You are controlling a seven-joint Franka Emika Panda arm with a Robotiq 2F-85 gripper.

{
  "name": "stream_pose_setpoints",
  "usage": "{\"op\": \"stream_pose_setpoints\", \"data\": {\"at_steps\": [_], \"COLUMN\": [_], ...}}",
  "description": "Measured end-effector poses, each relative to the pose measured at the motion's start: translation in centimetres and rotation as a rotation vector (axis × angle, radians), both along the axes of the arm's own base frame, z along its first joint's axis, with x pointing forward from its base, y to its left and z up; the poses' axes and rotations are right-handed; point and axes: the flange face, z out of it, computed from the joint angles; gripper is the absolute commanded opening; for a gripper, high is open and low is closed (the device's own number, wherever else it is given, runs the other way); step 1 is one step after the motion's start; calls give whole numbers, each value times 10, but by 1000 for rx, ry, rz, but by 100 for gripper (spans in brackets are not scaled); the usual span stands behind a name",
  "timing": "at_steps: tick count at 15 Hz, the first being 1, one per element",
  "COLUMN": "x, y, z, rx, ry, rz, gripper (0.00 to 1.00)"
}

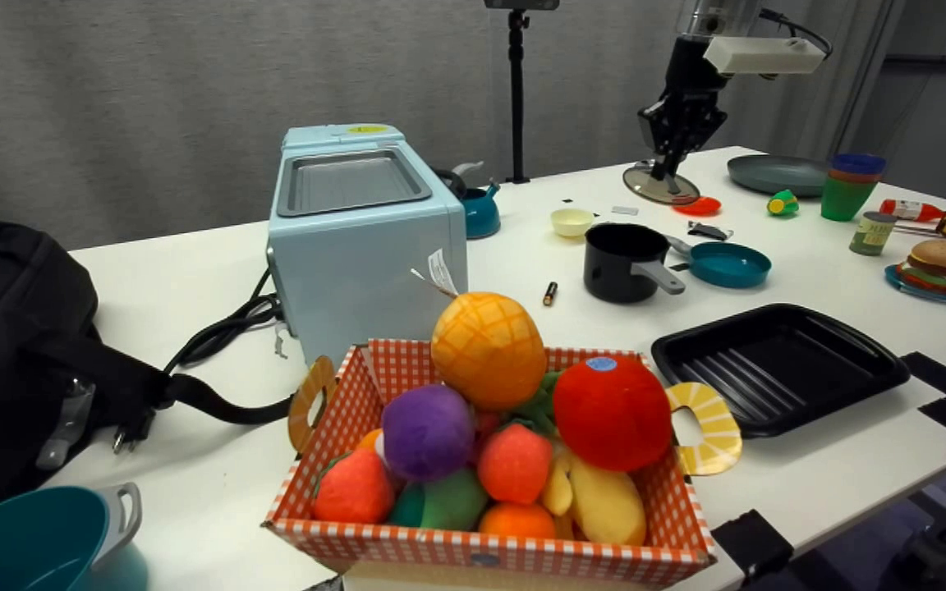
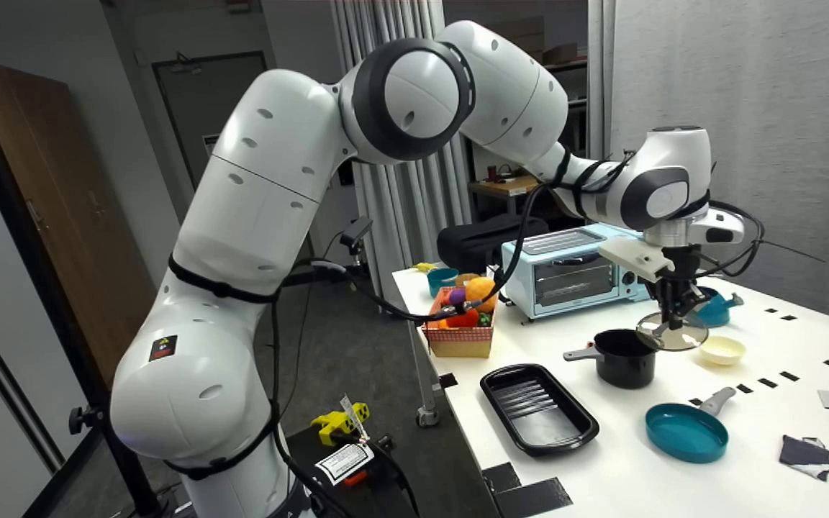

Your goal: Remove the lid from the pan and place it on the pot

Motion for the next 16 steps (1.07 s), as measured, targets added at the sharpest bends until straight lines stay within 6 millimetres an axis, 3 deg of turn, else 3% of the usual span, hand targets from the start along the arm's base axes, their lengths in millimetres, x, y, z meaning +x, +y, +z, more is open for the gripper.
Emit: {"op": "stream_pose_setpoints", "data": {"at_steps": [7, 14, 15, 16], "x": [5, 10, 11, 12], "y": [62, 76, 76, 77], "z": [-14, -52, -56, -57], "rx": [24, 25, 25, 24], "ry": [18, 57, 59, 59], "rz": [59, 67, 68, 68], "gripper": [4, 4, 39, 41]}}
